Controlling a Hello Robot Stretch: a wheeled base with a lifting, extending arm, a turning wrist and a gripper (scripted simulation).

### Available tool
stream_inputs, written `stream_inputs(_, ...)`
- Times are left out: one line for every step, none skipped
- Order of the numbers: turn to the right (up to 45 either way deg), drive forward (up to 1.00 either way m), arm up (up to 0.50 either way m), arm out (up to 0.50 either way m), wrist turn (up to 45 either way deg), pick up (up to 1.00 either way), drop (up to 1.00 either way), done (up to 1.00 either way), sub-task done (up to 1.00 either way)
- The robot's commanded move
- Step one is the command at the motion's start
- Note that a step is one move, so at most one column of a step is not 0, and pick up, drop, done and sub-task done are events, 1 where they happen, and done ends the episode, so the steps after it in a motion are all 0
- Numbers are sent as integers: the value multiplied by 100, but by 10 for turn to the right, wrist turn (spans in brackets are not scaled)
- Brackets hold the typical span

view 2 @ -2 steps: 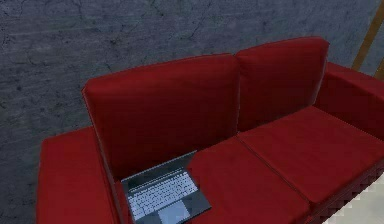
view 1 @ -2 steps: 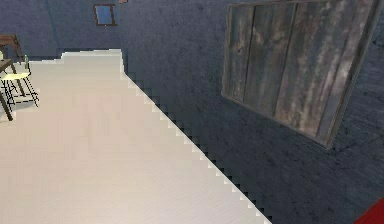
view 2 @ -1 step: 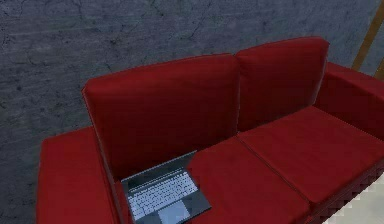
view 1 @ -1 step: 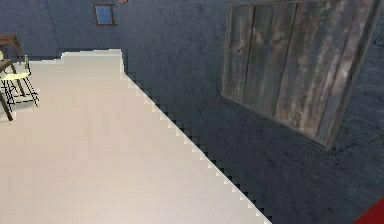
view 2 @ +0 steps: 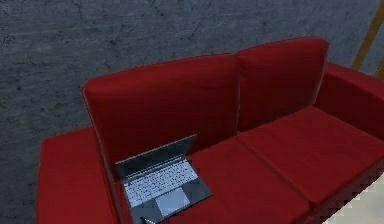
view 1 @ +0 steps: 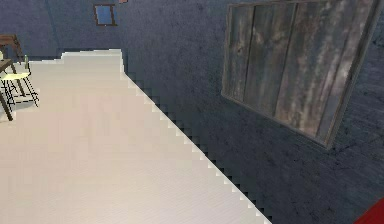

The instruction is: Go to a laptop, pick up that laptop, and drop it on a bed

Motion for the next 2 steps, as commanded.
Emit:
stream_inputs(0, 0, 48, 0, 0, 0, 0, 0, 0)
stream_inputs(0, 0, 0, 0, -450, 0, 0, 0, 0)
